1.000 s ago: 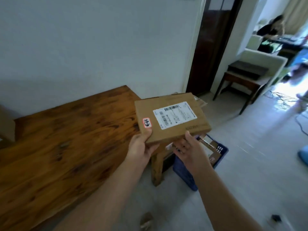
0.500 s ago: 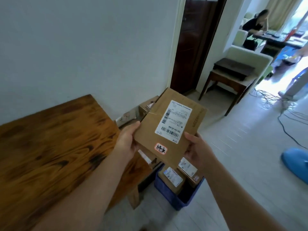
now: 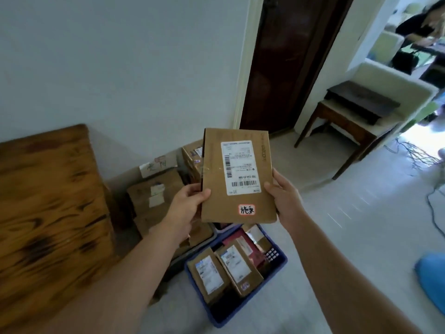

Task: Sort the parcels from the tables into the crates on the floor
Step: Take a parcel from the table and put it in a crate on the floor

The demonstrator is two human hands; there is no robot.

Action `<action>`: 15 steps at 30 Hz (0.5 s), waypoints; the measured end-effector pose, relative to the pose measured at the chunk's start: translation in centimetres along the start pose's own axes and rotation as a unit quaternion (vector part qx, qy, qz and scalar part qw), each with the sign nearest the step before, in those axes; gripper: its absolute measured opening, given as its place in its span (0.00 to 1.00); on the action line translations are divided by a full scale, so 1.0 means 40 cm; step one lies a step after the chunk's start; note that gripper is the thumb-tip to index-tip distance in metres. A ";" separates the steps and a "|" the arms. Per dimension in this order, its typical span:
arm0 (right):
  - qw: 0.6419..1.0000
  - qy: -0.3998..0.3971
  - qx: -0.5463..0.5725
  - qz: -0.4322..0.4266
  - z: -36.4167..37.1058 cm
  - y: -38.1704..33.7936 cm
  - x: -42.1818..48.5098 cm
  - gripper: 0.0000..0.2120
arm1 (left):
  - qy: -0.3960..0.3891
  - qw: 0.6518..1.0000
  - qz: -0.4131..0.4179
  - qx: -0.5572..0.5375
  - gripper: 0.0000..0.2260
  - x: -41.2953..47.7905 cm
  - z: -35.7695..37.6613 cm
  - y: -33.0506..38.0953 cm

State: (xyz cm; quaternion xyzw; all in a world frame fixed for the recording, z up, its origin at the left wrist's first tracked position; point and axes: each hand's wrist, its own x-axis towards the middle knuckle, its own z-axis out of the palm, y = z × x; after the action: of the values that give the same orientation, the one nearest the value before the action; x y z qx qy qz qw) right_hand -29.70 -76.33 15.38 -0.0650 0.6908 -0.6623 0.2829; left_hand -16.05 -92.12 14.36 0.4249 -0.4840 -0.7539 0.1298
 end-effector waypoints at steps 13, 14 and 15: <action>0.967 -0.140 -0.214 -0.004 -0.103 -0.028 0.343 0.19 | 0.179 0.984 0.006 0.005 0.22 0.159 0.215 -0.062; 0.966 -0.142 -0.218 0.005 -0.095 -0.010 0.365 0.19 | 0.186 0.983 -0.006 0.011 0.22 0.176 0.208 -0.070; 0.964 -0.141 -0.225 0.015 -0.084 0.008 0.390 0.19 | 0.193 0.981 -0.017 0.016 0.22 0.200 0.201 -0.081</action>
State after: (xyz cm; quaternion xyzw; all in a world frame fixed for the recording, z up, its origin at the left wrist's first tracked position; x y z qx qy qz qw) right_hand -44.18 -80.57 10.20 -0.2095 0.7758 -0.4699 0.3653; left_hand -26.35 -90.39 8.88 0.5727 -0.4544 -0.6519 0.2015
